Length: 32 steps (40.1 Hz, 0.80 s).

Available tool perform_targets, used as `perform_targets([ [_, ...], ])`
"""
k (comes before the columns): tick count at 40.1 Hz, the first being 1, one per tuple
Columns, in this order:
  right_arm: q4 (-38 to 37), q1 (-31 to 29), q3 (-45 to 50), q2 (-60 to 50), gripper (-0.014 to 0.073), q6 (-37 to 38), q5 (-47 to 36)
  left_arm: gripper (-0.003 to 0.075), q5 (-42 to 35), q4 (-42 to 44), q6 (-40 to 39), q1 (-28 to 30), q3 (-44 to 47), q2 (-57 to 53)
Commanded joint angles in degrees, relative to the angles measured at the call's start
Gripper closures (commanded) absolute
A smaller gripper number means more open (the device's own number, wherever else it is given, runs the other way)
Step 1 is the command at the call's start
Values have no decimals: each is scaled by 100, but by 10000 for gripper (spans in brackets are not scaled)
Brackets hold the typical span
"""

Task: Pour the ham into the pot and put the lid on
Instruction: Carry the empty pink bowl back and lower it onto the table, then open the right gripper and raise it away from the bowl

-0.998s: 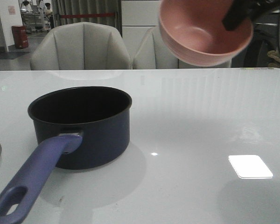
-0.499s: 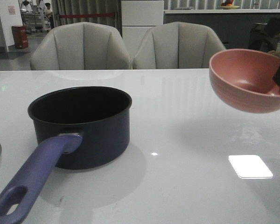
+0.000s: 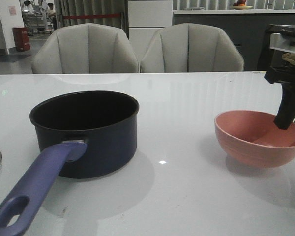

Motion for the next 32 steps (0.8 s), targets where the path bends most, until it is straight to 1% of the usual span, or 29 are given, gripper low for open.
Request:
perform_targets([
  [1,94,-44,-180,-215,155,-87,-142,493,-448,-11,3,-54,-141,57],
  [3,94,-44,-207,-228,135,-87,-203,493,-448,-11,3,-54,-141,57],
  [8,34,-44,-466,-265,134,-223,-48,493,-448,-11,3,-54,-141,57],
  [11,15,-44,-545,-381,134,-459,55,493,-448,-11,3,-54,-141,57],
  [17,72,-38,-438,-860,134,-890,-6,493,-448,-11,3,-54,-141,57],
  [21,464,-38,-82,-1341,134,-997,-373,493,-448,-11,3,-54,-141,57],
  [24,779,37,285,-1737,134,-1257,-773,493,-448,-11,3,-54,-141,57],
  [27,993,243,695,-2214,134,-1554,-1325,493,-448,-11,3,-54,-141,57],
  [32,1050,741,1179,-3054,134,-1654,-1934,493,-448,-11,3,-54,-141,57],
])
